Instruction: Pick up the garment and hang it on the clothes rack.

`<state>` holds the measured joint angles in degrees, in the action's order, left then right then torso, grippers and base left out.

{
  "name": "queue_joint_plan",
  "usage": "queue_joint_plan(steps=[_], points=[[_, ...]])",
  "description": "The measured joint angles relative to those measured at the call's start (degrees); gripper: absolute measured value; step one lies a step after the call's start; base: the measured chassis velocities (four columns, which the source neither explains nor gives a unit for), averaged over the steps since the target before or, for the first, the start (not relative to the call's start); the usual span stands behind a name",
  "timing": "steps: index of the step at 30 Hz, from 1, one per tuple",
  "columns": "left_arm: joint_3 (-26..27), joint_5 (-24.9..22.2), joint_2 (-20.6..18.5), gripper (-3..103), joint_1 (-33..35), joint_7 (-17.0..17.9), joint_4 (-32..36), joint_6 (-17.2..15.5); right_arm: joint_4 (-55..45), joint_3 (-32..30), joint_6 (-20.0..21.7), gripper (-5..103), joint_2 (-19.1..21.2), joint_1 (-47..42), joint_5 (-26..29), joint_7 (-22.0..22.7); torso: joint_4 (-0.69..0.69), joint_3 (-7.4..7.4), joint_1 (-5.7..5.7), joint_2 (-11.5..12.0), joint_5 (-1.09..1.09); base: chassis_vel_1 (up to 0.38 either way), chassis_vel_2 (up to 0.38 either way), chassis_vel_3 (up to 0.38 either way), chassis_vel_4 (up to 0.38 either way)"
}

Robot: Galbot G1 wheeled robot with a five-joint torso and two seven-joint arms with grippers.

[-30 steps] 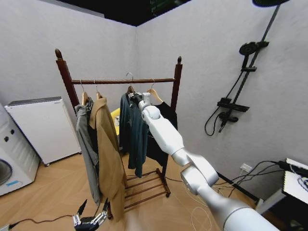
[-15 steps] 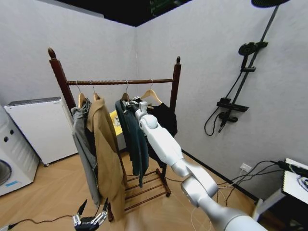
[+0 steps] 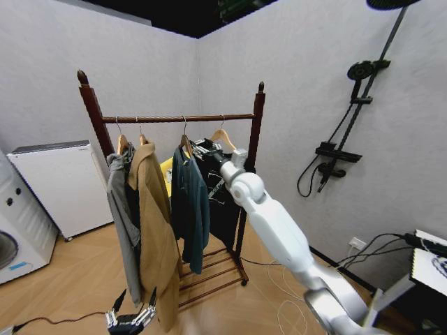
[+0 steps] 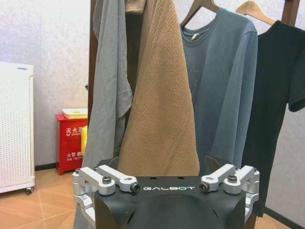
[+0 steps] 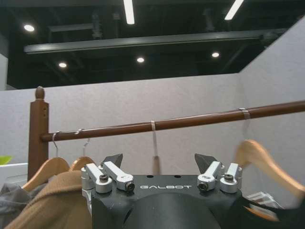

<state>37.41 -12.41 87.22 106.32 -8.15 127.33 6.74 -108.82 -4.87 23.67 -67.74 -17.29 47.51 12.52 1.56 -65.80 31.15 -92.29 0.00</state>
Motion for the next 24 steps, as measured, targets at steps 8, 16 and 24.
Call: queue_joint_plan(steps=[8,16,24], points=[[0.00,0.00,0.01,100,0.00,0.00,0.00,0.00,-21.73,-24.87,1.03,100,11.19,-33.47,-1.03,1.26,0.05,0.00,0.00,0.00,0.03,0.000,0.000,0.000,0.000],[0.01,0.00,0.00,100,0.00,-0.02,0.00,0.00,-27.06,-36.96,-9.67,100,-1.86,-67.91,-16.49,-1.57,0.03,0.00,-0.01,-0.01,0.01,0.000,0.000,0.000,0.000],[0.01,0.00,0.00,100,0.00,0.00,0.00,0.00,-26.48,-38.43,-18.58,100,-9.68,-83.35,-25.12,-5.56,0.03,0.00,-0.01,-0.01,-0.01,0.000,0.000,0.000,0.000]])
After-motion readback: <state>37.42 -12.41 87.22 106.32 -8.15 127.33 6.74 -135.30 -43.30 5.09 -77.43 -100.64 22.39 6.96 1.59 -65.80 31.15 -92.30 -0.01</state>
